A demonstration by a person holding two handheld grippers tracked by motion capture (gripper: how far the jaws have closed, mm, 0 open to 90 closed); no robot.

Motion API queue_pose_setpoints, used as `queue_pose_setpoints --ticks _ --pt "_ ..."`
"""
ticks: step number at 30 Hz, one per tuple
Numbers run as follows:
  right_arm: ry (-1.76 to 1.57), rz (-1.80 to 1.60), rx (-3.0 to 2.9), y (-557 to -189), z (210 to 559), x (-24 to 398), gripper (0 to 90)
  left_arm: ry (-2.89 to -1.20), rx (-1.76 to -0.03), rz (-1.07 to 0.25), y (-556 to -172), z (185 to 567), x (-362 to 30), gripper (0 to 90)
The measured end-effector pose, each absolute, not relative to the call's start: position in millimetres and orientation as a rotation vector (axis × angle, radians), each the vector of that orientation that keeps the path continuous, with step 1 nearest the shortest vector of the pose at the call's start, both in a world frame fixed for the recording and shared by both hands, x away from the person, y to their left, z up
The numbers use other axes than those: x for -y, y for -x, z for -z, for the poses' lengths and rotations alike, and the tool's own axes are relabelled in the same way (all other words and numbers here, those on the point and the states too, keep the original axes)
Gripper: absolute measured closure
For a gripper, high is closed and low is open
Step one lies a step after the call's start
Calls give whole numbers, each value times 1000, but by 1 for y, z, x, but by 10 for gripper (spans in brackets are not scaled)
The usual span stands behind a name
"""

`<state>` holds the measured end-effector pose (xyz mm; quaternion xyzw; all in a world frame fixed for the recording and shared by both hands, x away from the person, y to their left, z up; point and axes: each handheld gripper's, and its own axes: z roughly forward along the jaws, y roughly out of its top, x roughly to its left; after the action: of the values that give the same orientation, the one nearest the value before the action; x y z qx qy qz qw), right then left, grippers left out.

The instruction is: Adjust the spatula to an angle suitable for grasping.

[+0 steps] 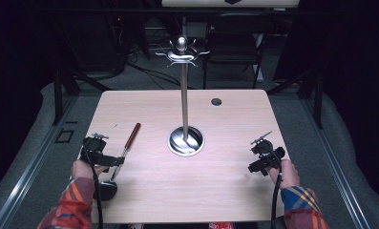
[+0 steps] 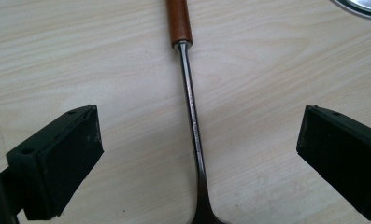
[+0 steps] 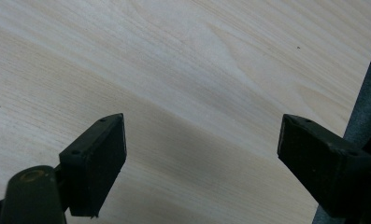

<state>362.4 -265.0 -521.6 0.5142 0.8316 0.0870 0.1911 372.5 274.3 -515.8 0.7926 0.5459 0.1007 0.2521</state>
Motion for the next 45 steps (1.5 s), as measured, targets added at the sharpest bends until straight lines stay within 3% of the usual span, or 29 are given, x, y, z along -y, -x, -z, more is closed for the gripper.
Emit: queue_pose_setpoints --ticks 7,31,36,45 --pt "-1439 -244 -2359 -364 522 265 151 -2164 -1580 -228 -380 525 -273 1" --pt "-1437 -270 -2391 -365 525 260 152 -2222 -1547 -216 -387 529 -262 9" --pt "-1432 -276 -2388 -364 525 258 151 -2225 -1559 -222 -392 532 -260 88" --pt "-1453 -268 -2398 -365 524 262 151 -2210 -1577 -199 -401 538 -262 313"
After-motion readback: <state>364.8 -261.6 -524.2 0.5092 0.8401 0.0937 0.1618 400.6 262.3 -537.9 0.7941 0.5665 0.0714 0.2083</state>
